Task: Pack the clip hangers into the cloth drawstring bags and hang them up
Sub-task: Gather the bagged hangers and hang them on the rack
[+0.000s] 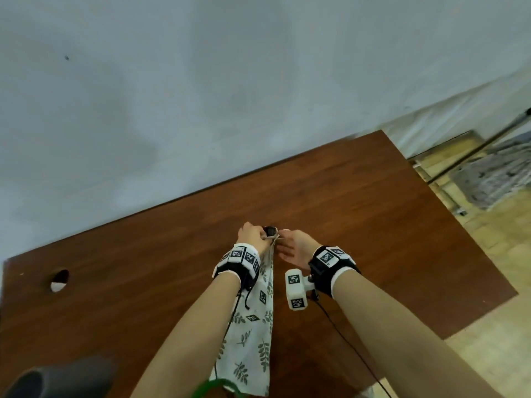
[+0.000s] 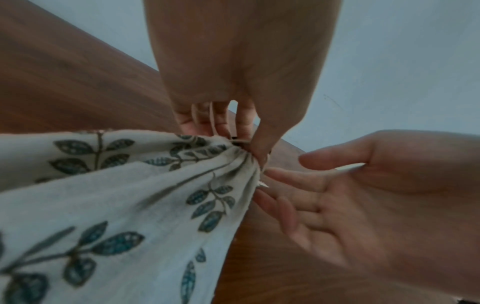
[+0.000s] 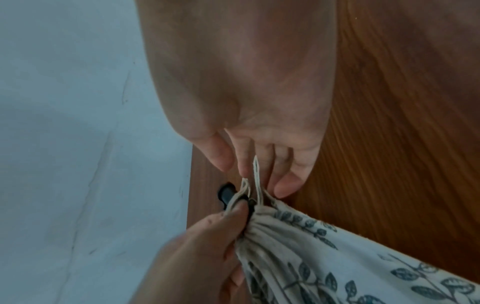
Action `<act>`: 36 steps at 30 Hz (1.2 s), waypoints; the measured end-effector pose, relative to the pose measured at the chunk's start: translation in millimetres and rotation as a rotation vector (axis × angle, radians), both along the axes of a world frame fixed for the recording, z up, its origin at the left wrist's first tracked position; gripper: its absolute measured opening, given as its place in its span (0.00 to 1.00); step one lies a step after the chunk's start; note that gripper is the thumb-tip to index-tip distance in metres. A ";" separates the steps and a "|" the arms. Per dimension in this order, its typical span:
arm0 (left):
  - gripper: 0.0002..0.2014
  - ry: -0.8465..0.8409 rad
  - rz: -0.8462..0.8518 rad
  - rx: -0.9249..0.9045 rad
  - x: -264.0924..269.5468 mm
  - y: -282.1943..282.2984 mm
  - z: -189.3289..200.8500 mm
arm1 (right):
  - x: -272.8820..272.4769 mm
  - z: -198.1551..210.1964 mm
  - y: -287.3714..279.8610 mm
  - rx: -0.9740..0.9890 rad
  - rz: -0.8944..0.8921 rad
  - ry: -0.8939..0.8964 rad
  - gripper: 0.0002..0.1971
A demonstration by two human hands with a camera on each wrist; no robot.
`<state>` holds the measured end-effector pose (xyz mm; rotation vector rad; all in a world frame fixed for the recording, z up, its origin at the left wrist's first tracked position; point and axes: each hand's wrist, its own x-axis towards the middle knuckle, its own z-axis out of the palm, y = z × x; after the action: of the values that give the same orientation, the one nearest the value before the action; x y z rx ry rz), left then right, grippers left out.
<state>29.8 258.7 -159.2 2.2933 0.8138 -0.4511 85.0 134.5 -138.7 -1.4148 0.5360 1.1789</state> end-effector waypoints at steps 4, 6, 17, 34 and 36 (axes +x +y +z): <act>0.22 -0.006 -0.001 -0.093 -0.7 1.7 -6.9 | -6.9 -8.4 4.2 0.072 0.013 0.061 0.14; 0.23 -0.020 0.017 -0.174 -0.8 4.4 -4.5 | -7.8 -9.4 6.4 0.092 -0.009 0.080 0.12; 0.06 -0.392 0.042 -0.791 22.2 -25.3 115.5 | 11.1 48.9 -42.4 0.306 -0.052 -0.210 0.16; 0.39 -0.581 -0.678 -0.553 187.7 -270.5 262.5 | 110.7 214.3 -320.9 0.425 -0.530 -0.694 0.24; 0.40 -0.613 -0.715 -0.528 209.2 -314.4 270.4 | 127.4 223.5 -361.1 0.373 -0.539 -0.796 0.24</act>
<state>239.0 -55.7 111.3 1.9667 -0.4057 -0.1947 212.4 -226.6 84.7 -1.1806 0.0985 0.2140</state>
